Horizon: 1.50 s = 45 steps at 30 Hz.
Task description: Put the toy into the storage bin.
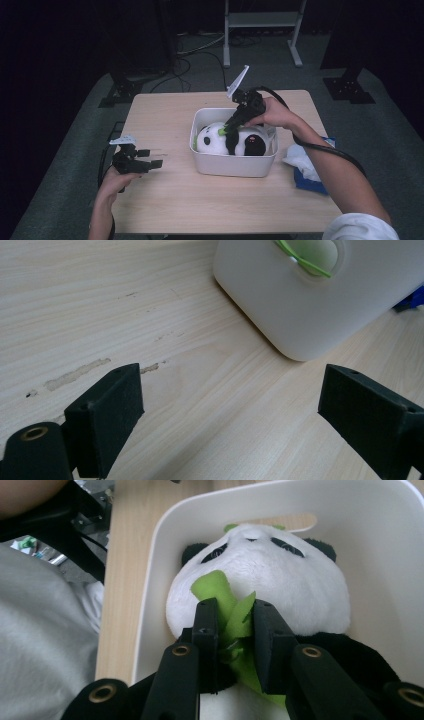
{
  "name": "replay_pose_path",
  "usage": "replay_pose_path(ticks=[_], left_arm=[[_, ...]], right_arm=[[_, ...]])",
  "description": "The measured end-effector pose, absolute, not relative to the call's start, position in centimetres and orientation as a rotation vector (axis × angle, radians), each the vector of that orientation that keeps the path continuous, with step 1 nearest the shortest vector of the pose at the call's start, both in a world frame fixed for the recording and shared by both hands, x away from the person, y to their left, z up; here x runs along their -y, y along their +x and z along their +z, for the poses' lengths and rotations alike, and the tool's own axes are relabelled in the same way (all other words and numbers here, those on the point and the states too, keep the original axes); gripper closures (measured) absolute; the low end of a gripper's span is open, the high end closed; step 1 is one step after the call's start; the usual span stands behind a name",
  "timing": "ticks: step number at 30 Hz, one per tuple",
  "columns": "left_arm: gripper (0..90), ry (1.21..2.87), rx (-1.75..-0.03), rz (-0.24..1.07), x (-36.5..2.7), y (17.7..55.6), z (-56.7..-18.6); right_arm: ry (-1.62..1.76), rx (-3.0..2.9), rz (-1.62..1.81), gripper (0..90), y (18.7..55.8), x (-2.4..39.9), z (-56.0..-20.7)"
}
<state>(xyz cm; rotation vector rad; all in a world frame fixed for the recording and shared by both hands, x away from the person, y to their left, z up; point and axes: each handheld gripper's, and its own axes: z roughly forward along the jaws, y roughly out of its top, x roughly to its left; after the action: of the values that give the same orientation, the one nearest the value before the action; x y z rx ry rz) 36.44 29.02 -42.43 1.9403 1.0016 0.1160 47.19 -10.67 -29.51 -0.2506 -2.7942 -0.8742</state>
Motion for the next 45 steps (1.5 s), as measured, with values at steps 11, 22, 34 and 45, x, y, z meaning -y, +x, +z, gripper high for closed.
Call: replay_pose_path(ticks=[11, 22, 34, 45], left_arm=[[9.6, 1.948, -0.996, 0.117, -29.0, 36.3, -42.4], [9.6, 1.960, -0.989, 0.114, -28.6, 36.3, -42.5], [9.6, 1.956, -0.987, 0.119, -28.5, 36.2, -42.3], [9.6, 1.961, -0.988, 0.122, -28.5, 36.0, -42.4]], right_arm=[[-0.314, 2.811, -0.807, 69.7, 47.2, 10.8, -32.6], [-0.381, 2.792, -0.881, 61.3, 46.9, 11.9, -32.6], [-0.422, 2.797, -0.962, 52.9, 46.1, 13.5, -31.3], [-0.472, 2.782, -1.025, 43.4, 45.2, 15.3, -30.1]])
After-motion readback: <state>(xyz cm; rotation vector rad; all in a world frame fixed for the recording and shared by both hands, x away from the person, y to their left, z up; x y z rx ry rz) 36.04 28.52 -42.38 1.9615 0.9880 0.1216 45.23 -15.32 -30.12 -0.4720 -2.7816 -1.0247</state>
